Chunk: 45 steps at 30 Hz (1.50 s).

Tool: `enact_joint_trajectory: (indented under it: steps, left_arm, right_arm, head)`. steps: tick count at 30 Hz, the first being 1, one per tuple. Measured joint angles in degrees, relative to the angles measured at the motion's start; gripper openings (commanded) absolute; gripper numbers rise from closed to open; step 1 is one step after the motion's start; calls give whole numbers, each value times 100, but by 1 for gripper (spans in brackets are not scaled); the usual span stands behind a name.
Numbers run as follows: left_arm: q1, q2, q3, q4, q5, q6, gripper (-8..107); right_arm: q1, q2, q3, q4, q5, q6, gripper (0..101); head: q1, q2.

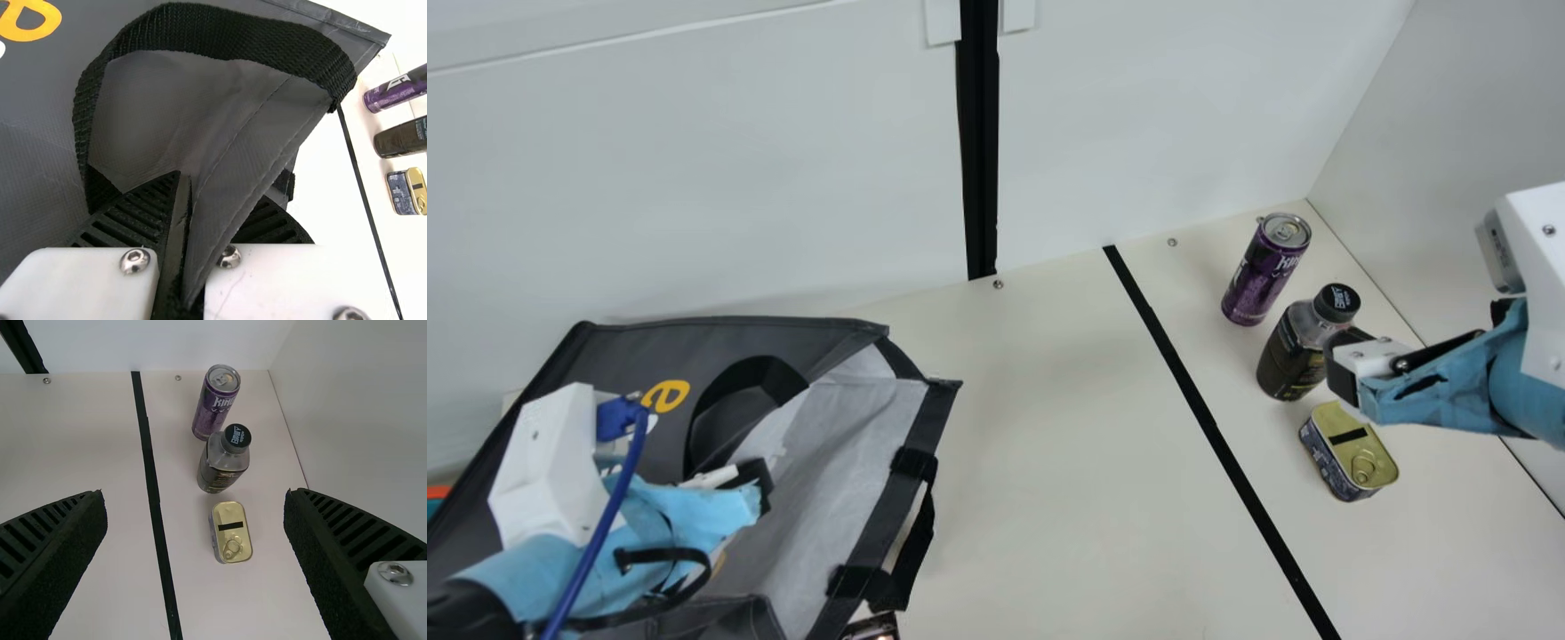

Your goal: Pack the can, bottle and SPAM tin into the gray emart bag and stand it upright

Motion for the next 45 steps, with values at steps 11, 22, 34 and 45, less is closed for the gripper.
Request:
enact_joint_trajectory:
  steps: [11,22,34,45]
  left_arm:
    - [0,0,0,0,1,0,-8]
    - [0,0,0,0,1,0,-8]
    - [0,0,0,0,1,0,-8]
    - [0,0,0,0,1,0,-8]
  right_arm:
    - [0,0,0,0,0,0,95]
    - [0,0,0,0,0,0,95]
    - [0,0,0,0,0,0,95]
    - [281,-28,8,-222,-22,271,95]
  head:
    - [0,-9]
    - [0,-9]
    - [0,-9]
    - [0,-9]
